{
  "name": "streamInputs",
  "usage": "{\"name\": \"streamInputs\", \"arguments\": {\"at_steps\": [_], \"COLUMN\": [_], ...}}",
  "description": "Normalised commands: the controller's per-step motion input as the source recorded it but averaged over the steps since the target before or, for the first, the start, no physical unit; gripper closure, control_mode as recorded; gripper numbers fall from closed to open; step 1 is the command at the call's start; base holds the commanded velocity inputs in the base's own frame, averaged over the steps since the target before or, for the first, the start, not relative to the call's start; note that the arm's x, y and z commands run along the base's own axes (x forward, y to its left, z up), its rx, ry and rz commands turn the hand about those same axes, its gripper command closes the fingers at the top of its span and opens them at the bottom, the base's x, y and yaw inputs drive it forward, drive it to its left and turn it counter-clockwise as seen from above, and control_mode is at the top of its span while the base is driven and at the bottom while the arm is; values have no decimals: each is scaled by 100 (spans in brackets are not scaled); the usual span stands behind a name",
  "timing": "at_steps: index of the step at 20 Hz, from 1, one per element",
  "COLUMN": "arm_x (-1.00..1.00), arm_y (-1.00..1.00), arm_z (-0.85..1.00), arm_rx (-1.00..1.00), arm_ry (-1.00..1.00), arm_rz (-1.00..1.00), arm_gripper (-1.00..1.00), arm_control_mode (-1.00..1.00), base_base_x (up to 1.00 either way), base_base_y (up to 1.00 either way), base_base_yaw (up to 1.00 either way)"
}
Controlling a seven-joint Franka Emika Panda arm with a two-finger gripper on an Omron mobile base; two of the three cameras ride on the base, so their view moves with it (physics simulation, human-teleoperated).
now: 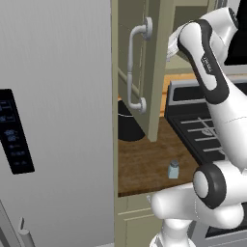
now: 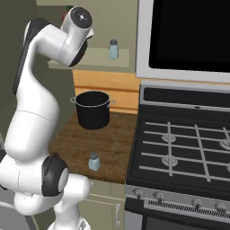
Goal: Put the shaker and condiment bottle from the counter next to their counterparts in the cabinet.
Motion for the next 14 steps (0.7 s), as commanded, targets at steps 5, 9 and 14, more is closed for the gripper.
{"name": "streamInputs", "arguments": {"at_steps": [5, 9, 14], "arm_x": [26, 28, 28], "arm_y": [0, 0, 0], "arm_z": [-11, -19, -13], "arm_rx": [1, 0, 0], "arm_ry": [4, 3, 0], "arm_rz": [0, 0, 0], "arm_gripper": [100, 100, 100], "arm_control_mode": [-100, -100, -100], "base_base_x": [0, 0, 0], "base_base_y": [0, 0, 0], "base_base_yaw": [0, 0, 0]}}
